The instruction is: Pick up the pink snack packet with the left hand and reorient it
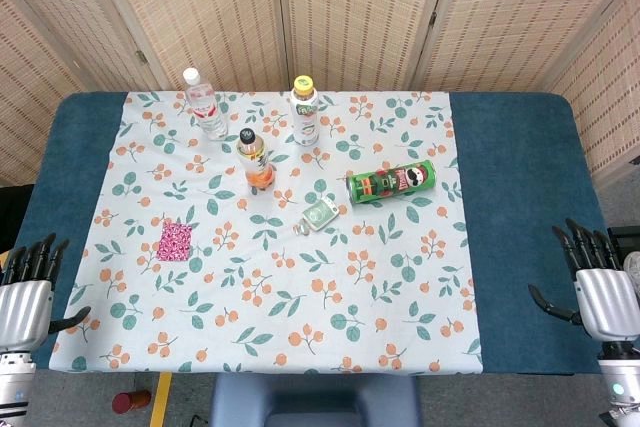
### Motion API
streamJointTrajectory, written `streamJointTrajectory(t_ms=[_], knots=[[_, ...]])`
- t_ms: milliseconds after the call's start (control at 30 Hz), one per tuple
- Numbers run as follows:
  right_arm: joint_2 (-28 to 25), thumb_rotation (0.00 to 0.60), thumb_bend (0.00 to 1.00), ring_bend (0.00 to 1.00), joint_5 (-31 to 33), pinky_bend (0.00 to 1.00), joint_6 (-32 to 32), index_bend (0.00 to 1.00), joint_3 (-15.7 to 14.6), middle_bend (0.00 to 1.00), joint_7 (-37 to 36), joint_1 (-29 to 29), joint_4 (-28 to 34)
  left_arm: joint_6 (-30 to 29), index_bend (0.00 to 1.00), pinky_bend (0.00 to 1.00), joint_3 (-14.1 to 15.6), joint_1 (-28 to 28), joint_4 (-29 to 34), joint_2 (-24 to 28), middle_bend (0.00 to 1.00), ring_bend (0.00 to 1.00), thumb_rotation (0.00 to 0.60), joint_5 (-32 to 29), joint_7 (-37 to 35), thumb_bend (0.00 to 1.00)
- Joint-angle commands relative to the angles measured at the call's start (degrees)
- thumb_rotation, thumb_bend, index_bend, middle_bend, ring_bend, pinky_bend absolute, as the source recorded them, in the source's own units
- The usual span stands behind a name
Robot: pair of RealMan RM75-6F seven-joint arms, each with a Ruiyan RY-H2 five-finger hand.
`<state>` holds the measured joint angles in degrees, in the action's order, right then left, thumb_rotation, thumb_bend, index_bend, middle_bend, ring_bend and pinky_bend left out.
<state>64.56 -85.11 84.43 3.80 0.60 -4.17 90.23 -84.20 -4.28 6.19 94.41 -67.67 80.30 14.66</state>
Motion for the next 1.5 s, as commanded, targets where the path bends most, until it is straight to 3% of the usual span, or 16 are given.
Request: streamJointTrajectory(t_ms=[33, 333, 767, 1067, 1300, 1367, 1500], knots=[[-0.03, 0.349, 0.34, 0.0, 0.04, 0.0, 0.06, 0.0, 0.09, 0.0, -0.21, 0.01, -0.12, 0.19, 0.0, 0.0, -0.03, 0.27, 0.01, -0.1, 0.0, 0.0, 0.6, 0.28, -0.09, 0.12], [-0.96, 0.348, 0.34, 0.0, 0.16, 0.0, 0.65, 0.0, 0.84, 0.0, 0.42, -0.15, 0.62, 3.69, 0.06, 0.0, -1.39, 3.73, -0.35, 0.17, 0.0, 0.0, 0.6, 1.45, -2.4, 0.12], [-3.35, 0.35, 0.34, 0.0, 0.06, 0.0, 0.96, 0.0, 1.31, 0.0, 1.29, -0.28, 3.36, 20.63, 0.15, 0.0, -4.07, 15.3, -2.14, 0.21, 0.0, 0.0, 0.6, -0.68, -10.2, 0.12], [-3.45, 0.349, 0.34, 0.0, 0.53, 0.0, 0.38, 0.0, 1.08, 0.0, 1.38, -0.26, 3.72, 30.74, 0.17, 0.0, -4.2, 21.43, -5.76, -2.87, 0.0, 0.0, 0.6, -6.22, -9.19, 0.12], [-3.43, 0.35, 0.34, 0.0, 0.44, 0.0, 0.47, 0.0, 0.95, 0.0, 0.85, -0.13, 3.5, 38.73, 0.23, 0.0, -3.87, 25.28, -5.29, -3.16, 0.0, 0.0, 0.599, -17.37, -3.87, 0.14], [-3.36, 0.35, 0.34, 0.0, 0.47, 0.0, 0.36, 0.0, 0.87, 0.0, 0.69, -0.12, 3.36, 38.57, 0.23, 0.0, -3.57, 25.66, -5.78, -3.72, 0.0, 0.0, 0.567, -18.83, -2.63, 0.19], [-3.07, 0.349, 0.34, 0.0, 0.58, 0.0, 0.11, 0.0, 0.85, 0.0, 0.29, -0.21, 2.99, 37.16, 0.23, 0.0, -3.38, 25.54, -7.02, -5.62, 0.0, 0.0, 0.407, -20.19, -3.13, 0.25]])
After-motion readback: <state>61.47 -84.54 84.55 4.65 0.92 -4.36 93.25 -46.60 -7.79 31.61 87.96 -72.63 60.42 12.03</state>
